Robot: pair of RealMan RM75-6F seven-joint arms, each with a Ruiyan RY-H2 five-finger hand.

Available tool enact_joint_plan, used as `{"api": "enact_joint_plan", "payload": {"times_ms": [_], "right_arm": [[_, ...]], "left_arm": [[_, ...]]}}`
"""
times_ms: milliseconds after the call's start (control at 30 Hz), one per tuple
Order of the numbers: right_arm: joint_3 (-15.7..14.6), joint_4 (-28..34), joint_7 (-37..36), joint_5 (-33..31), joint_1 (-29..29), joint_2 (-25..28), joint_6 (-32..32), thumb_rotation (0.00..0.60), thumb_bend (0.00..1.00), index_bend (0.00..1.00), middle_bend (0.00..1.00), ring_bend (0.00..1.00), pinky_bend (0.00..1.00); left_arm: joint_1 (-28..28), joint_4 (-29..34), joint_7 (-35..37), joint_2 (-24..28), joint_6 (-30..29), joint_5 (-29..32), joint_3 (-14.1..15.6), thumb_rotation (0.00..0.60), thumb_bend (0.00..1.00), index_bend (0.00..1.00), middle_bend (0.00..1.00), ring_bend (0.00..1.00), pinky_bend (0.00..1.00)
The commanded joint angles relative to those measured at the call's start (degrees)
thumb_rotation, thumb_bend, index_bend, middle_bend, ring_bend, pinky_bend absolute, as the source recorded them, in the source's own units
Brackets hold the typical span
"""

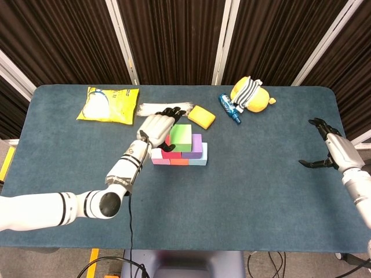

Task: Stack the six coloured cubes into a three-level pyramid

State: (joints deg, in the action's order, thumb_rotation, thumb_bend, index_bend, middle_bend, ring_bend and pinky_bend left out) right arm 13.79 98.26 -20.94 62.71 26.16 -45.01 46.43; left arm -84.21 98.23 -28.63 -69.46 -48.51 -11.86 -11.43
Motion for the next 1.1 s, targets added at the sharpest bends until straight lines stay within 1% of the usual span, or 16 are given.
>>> {"api": "enact_joint_plan", "payload": {"times_ms": [33, 200, 333, 500, 567, 633, 667, 733, 800, 867, 900, 933, 967, 1033, 1067, 1100], "right_arm": [[0.13, 0.10, -0.83, 0.78, -0.44, 0.32, 0.55, 0.600, 0.27, 0.01, 0.07, 0.00, 0.08], [-0.34, 0.07, -2.28, 3.11, -0.64, 0.21, -0.06, 0.599, 0.27, 0.01, 0.06, 0.00, 0.09], [-1.67, -0.16, -4.31, 7.09, 0.21, -1.10, -3.12, 0.600, 0.27, 0.01, 0.06, 0.00, 0.09], [-2.13, -0.85, -7.15, 11.63, 2.49, -2.54, -6.50, 0.600, 0.27, 0.02, 0.06, 0.00, 0.09], [-2.13, -1.26, -7.69, 12.79, 4.03, -3.19, -8.29, 0.600, 0.30, 0.03, 0.06, 0.00, 0.09], [-1.97, -1.86, -8.12, 13.29, 5.94, -3.91, -10.61, 0.599, 0.38, 0.05, 0.06, 0.00, 0.09], [-1.86, -2.14, -8.35, 13.32, 6.81, -4.26, -11.68, 0.583, 0.43, 0.06, 0.06, 0.00, 0.09], [-1.59, -2.99, -8.66, 13.17, 8.82, -5.28, -14.01, 0.514, 0.54, 0.07, 0.06, 0.00, 0.08], [-1.37, -3.89, -8.69, 12.74, 10.54, -6.32, -15.96, 0.378, 0.64, 0.07, 0.04, 0.00, 0.07], [-1.05, -4.84, -8.80, 11.91, 12.45, -7.69, -18.05, 0.283, 0.72, 0.07, 0.02, 0.00, 0.05], [-0.93, -5.25, -8.87, 11.48, 13.26, -8.26, -19.01, 0.254, 0.75, 0.07, 0.01, 0.00, 0.04], [-0.82, -5.86, -8.82, 10.90, 14.34, -9.05, -20.27, 0.238, 0.78, 0.07, 0.01, 0.00, 0.03], [-0.77, -6.37, -8.72, 10.40, 15.14, -9.66, -21.21, 0.218, 0.81, 0.07, 0.00, 0.00, 0.01], [-0.84, -7.64, -8.18, 9.22, 17.09, -11.04, -23.67, 0.191, 0.87, 0.08, 0.00, 0.00, 0.00], [-0.85, -8.19, -8.03, 8.59, 17.89, -11.66, -24.69, 0.171, 0.91, 0.08, 0.00, 0.00, 0.00], [-0.82, -8.80, -7.88, 7.89, 18.64, -12.36, -25.47, 0.141, 0.96, 0.08, 0.00, 0.00, 0.00]], "left_arm": [[3.49, 4.85, 2.58, 3.43, -2.82, -4.34, -0.83, 0.600, 0.30, 0.00, 0.00, 0.00, 0.17], [9.95, 11.33, 6.43, 8.25, -6.47, -12.95, -0.32, 0.600, 0.30, 0.00, 0.00, 0.00, 0.16], [17.52, 14.72, 11.38, 10.77, -9.74, -22.48, 1.64, 0.600, 0.30, 0.00, 0.00, 0.00, 0.16], [25.17, 14.63, 15.70, 10.51, -11.75, -31.95, 5.43, 0.600, 0.30, 0.05, 0.03, 0.05, 0.16], [27.60, 13.31, 15.63, 9.61, -11.85, -35.35, 7.77, 0.600, 0.30, 0.11, 0.05, 0.06, 0.16], [29.66, 11.92, 15.54, 8.66, -11.88, -38.17, 9.63, 0.600, 0.31, 0.14, 0.06, 0.07, 0.16], [30.53, 11.28, 15.99, 8.19, -11.81, -39.35, 10.19, 0.600, 0.32, 0.15, 0.07, 0.08, 0.16], [32.46, 9.69, 17.87, 7.01, -11.32, -42.22, 11.15, 0.600, 0.37, 0.20, 0.08, 0.08, 0.16], [33.51, 7.77, 18.80, 5.96, -10.11, -44.40, 12.07, 0.600, 0.42, 0.22, 0.09, 0.07, 0.14], [34.16, 5.47, 19.86, 4.69, -7.95, -46.07, 12.80, 0.600, 0.49, 0.22, 0.07, 0.04, 0.11], [34.36, 4.41, 20.16, 4.10, -7.01, -46.27, 13.01, 0.569, 0.54, 0.20, 0.06, 0.02, 0.09], [34.49, 3.44, 21.18, 3.44, -5.37, -46.28, 13.01, 0.508, 0.59, 0.19, 0.04, 0.01, 0.07], [34.52, 2.60, 21.96, 3.01, -4.01, -46.31, 13.02, 0.424, 0.65, 0.17, 0.01, 0.00, 0.04], [34.44, 0.30, 23.06, 1.65, -1.30, -46.43, 12.97, 0.289, 0.71, 0.15, 0.00, 0.00, 0.02], [34.40, -0.72, 23.47, 0.97, -0.23, -46.44, 12.92, 0.201, 0.76, 0.13, 0.00, 0.00, 0.01], [34.31, -1.64, 23.76, 0.34, 0.82, -46.39, 12.85, 0.154, 0.78, 0.12, 0.00, 0.00, 0.00]]}}
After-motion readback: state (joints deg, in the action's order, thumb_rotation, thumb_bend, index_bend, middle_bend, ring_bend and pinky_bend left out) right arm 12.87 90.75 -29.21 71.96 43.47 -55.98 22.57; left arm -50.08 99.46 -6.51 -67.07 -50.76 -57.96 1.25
